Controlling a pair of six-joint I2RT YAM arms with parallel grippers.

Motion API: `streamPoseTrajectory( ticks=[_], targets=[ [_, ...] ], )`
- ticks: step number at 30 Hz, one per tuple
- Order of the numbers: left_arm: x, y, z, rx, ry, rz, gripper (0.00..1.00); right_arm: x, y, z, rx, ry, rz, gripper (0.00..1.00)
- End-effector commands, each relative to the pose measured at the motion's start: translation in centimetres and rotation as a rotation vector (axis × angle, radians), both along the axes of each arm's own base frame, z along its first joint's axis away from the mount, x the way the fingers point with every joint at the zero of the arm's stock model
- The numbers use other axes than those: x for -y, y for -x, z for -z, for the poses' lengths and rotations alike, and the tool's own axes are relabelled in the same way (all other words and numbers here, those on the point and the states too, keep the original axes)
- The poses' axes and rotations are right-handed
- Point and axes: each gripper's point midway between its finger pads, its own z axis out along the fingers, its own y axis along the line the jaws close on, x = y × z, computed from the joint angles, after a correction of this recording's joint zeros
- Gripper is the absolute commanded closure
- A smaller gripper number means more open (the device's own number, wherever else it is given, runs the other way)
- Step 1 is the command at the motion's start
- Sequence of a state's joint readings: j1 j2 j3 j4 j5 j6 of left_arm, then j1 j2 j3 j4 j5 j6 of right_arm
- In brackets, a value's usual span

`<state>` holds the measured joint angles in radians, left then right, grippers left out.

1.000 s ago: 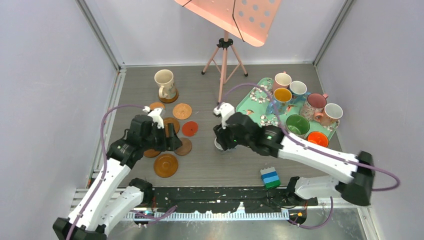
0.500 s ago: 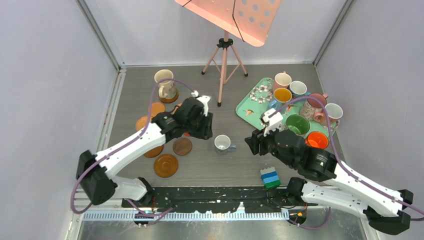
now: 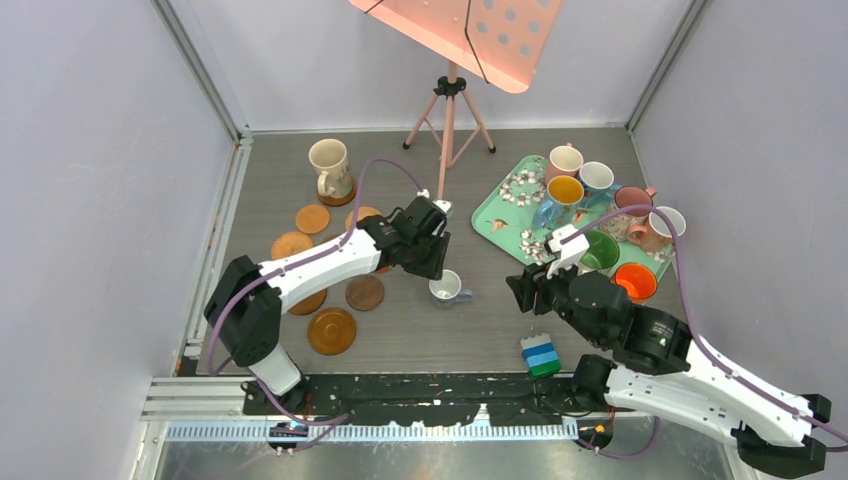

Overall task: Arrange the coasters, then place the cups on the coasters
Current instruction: Pick up the cup at the center of the board, then place the cup on the coaster.

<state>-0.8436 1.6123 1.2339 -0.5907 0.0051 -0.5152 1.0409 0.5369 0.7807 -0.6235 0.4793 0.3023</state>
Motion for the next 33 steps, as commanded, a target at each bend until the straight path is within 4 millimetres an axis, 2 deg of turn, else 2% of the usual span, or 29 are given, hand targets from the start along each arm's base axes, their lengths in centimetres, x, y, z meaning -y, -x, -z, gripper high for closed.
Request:
streamPoseTrajectory(
  ticks=[1,4,8,11,15,19,23,25,28,33],
  targets=[
    [1.5,-0.2,-0.3,0.019,0.036,0.013,0.66,0.0,-0.3,0.5,-0.005,0.008,0.022,0.48],
    [0.9,-0.2,0.4,0.022,-0.009,0.006,0.69,-0.2,-0.5,0.6,0.0,0.011,0.023,0.48],
    [0.2,-0.1,0.8,0.02,-0.051,0.004,0.83,-0.2,-0.8,0.5,0.009,0.013,0.035,0.48],
    [-0.3,0.1,0.1,0.034,-0.05,0.004,0.98,-0.4,-0.9,0.8,0.004,0.017,0.036,0.48],
    [-1.4,0.0,-1.8,0.084,-0.058,0.001,1.0,-0.6,-0.8,1.1,-0.011,0.014,0.036,0.48],
    [-3.5,-0.7,-3.9,0.147,-0.074,-0.037,1.0,-0.7,-0.7,1.1,-0.017,0.001,0.032,0.46],
    [-7.1,-2.3,-6.0,0.196,-0.069,-0.135,1.0,-0.4,-0.5,1.1,-0.024,-0.002,0.034,0.42],
    [-9.9,-3.4,-7.0,0.213,-0.069,-0.213,1.0,-0.2,-0.3,1.1,-0.028,-0.005,0.035,0.35],
    [-13.8,-4.7,-7.8,0.223,-0.06,-0.313,1.0,0.0,-0.2,0.8,-0.023,-0.019,0.039,0.18],
    [-20.2,-6.5,-8.7,0.223,-0.006,-0.511,1.0,0.3,-0.3,0.5,-0.015,-0.029,0.052,0.06]
  ],
)
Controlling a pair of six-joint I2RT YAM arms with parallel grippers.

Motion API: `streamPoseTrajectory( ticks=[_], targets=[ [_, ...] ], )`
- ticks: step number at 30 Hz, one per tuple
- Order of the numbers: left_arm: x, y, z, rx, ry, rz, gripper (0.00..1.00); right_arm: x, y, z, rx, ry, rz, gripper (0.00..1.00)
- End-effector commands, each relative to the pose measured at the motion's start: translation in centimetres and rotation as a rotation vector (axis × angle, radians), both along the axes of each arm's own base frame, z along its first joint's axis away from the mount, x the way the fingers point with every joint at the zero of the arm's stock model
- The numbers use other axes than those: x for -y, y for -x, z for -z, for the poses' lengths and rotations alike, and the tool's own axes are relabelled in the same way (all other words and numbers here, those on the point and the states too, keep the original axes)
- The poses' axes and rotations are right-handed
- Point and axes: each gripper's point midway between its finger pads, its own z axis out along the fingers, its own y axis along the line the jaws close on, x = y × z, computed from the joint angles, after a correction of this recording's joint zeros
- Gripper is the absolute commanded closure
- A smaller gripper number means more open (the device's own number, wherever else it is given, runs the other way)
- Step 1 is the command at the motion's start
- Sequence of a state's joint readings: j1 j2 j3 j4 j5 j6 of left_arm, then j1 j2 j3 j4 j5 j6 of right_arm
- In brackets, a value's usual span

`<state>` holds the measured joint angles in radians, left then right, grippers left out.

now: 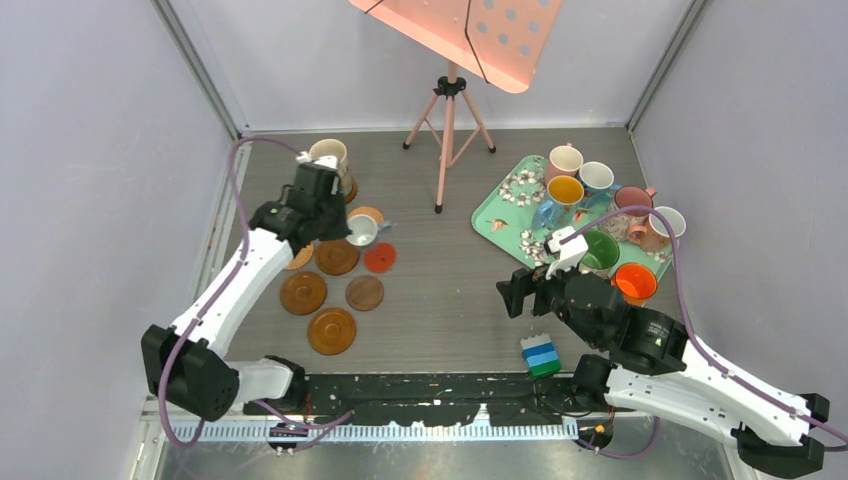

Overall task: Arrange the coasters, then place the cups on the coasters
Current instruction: Place the cup on the coaster.

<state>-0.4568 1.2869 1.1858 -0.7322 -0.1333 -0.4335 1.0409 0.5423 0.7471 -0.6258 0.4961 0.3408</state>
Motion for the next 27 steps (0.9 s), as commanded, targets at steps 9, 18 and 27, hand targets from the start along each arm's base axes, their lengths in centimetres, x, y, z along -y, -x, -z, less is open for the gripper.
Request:
streamPoseTrajectory(
  ticks=[9,18,27],
  targets=[
    [-14.1,-2.7,-2.6,0.136,0.115,-0.586,1.0,0.1,-0.3,-1.0,0.014,-0.031,0.029,0.0],
    [-18.3,-6.0,-2.3,0.048,0.153,-0.807,1.0,0.8,-0.4,-1.4,0.017,-0.027,0.055,0.01],
    [-19.3,-10.0,-0.8,-0.022,0.211,-0.9,1.0,1.2,-0.5,-1.5,0.013,-0.018,0.08,0.04]
  ],
)
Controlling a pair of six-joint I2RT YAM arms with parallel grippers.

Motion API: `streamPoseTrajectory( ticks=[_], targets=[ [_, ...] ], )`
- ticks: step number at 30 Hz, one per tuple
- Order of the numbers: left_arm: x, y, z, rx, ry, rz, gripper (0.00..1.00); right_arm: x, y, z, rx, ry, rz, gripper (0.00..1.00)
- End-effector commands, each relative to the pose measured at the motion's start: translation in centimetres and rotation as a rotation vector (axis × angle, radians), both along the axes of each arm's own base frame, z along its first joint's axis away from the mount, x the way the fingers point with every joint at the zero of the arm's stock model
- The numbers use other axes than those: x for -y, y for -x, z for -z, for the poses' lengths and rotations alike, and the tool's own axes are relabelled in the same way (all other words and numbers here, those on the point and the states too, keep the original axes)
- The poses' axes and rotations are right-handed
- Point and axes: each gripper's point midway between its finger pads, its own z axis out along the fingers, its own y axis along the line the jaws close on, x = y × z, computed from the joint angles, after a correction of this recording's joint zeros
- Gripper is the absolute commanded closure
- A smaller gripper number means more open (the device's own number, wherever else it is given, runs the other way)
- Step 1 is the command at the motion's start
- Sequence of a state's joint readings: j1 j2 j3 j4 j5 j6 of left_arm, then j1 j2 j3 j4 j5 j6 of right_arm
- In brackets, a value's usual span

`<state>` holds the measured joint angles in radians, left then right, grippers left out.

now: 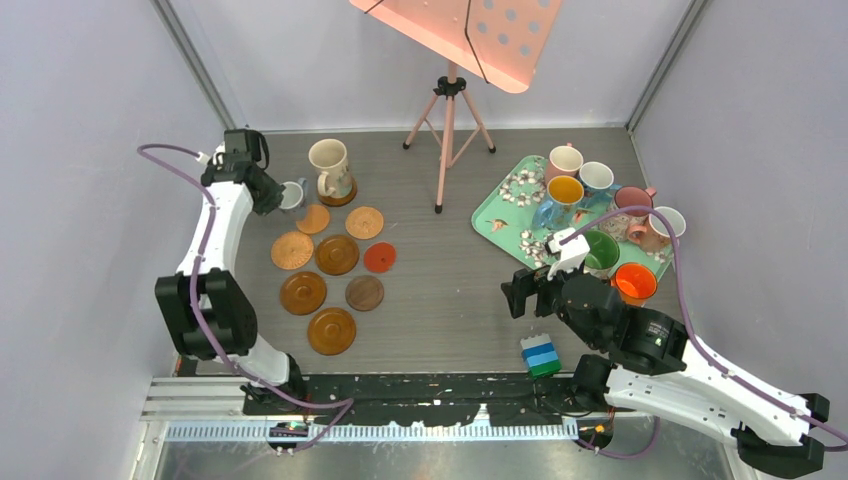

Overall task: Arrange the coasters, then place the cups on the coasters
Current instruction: Place the cup on the coaster.

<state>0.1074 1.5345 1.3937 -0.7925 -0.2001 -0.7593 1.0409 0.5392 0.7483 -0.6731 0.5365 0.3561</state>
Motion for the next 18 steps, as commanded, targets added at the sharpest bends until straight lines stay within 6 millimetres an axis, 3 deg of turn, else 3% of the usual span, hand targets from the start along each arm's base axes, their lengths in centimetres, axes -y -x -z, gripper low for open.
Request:
streamPoseTrajectory(
  ticks=[1,18],
  targets=[
    [-0.3,-2.6,-1.5,0.061,0.04,-0.055,1.0,0.1,-0.5,-2.2,0.029,-0.048,0.039,0.04],
    [0.1,-4.6,1.7,0.021,0.087,-0.068,1.0,0.0,-1.1,-1.6,0.031,0.012,0.057,0.05]
  ],
)
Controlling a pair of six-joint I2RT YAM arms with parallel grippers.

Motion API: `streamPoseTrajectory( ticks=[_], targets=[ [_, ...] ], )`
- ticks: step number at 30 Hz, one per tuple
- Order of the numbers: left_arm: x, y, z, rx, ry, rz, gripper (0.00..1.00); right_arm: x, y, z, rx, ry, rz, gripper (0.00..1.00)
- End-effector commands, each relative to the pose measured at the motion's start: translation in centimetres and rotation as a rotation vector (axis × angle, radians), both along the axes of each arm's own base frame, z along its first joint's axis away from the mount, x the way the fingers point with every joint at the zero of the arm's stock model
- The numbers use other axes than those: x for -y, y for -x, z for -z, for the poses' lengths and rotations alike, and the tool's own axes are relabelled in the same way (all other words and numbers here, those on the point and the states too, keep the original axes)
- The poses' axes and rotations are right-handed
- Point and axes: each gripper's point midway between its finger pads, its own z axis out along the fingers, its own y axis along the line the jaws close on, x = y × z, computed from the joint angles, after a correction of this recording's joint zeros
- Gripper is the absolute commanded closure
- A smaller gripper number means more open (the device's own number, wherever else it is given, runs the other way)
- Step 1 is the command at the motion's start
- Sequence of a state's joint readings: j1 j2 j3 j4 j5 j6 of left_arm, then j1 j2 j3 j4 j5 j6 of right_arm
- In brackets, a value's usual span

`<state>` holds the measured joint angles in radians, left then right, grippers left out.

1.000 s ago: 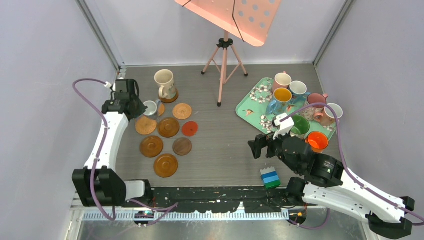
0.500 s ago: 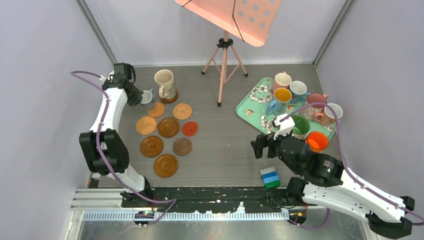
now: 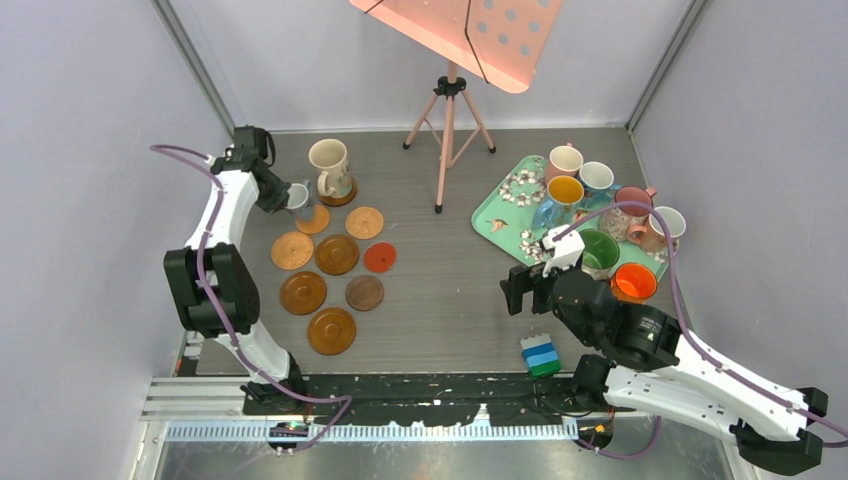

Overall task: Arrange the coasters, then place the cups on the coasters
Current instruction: Place the cup on the coaster.

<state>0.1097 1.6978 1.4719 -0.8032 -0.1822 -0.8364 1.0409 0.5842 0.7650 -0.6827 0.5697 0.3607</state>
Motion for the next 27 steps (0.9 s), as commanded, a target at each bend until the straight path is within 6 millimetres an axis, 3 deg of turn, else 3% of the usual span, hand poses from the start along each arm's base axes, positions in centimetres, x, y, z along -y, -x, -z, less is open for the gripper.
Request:
streamPoseTrajectory(
  ticks=[1,27],
  targets=[
    [-0.1,-2.2,-1.5,0.092,0.019,-0.016,1.0,-0.1,-0.6,-1.8,0.039,-0.022,0.026,0.05],
    [0.3,-2.8,2.4,0.042,0.048,-0.017,1.0,0.2,-0.5,-2.0,0.045,-0.032,0.03,0.05]
  ],
)
